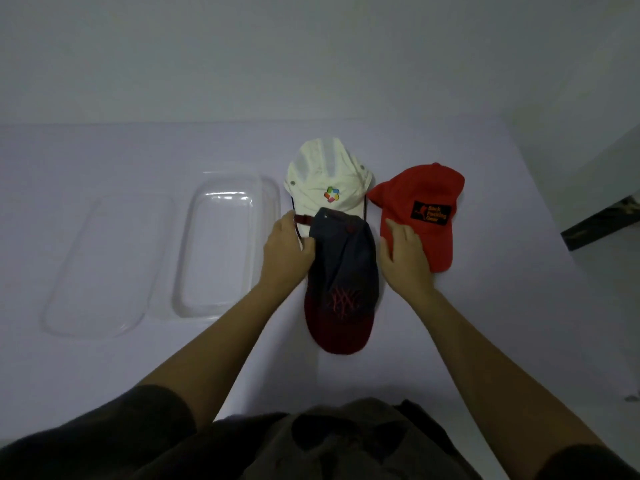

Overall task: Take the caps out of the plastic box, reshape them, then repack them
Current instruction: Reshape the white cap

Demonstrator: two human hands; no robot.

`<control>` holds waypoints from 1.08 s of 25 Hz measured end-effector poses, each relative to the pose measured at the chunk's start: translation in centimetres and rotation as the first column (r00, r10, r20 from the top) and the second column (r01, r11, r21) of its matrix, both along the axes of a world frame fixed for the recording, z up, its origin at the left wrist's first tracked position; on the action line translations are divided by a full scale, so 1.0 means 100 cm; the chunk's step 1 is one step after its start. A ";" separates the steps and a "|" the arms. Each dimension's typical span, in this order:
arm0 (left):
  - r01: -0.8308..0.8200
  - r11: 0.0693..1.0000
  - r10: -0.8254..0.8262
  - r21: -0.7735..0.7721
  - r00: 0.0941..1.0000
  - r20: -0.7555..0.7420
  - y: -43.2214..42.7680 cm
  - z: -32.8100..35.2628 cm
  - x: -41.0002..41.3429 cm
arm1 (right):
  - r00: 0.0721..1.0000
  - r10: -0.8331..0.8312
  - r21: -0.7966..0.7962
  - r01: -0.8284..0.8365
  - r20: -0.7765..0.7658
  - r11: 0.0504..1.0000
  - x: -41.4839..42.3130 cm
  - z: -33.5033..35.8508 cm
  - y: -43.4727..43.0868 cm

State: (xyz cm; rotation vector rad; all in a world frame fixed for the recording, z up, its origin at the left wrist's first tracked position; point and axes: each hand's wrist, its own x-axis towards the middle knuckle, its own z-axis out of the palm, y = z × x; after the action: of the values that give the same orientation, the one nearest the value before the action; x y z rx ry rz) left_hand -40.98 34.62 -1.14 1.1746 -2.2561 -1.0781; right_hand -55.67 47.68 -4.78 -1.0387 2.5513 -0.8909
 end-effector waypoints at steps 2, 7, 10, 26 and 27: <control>-0.018 0.996 0.019 0.086 1.000 -0.016 -0.028 0.005 -0.028 | 0.977 0.183 0.010 -0.185 0.112 0.983 -0.002 0.011 -0.023; -0.029 0.937 -0.022 0.348 0.990 0.142 -0.089 -0.010 -0.080 | 0.925 0.343 0.055 -0.355 0.164 0.933 0.017 0.006 -0.043; 0.202 0.949 -0.257 0.241 0.940 0.225 -0.103 -0.029 -0.109 | 0.925 0.331 0.002 -0.337 0.185 0.941 0.019 -0.003 -0.045; 0.054 0.997 -0.056 -0.051 0.997 -0.050 -0.161 0.035 -0.158 | 0.898 0.392 -0.012 -0.397 0.201 0.918 0.012 -0.011 -0.054; 0.072 0.996 -0.075 -0.051 0.996 -0.050 -0.164 0.046 -0.157 | 0.920 0.367 -0.016 -0.368 0.137 0.930 0.010 -0.013 -0.056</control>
State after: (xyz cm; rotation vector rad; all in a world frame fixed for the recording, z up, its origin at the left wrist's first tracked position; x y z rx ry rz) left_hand -56.72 18.21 3.49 1.0400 -2.2883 -1.0619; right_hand -54.64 42.12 -6.04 -1.3445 2.1440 -0.8107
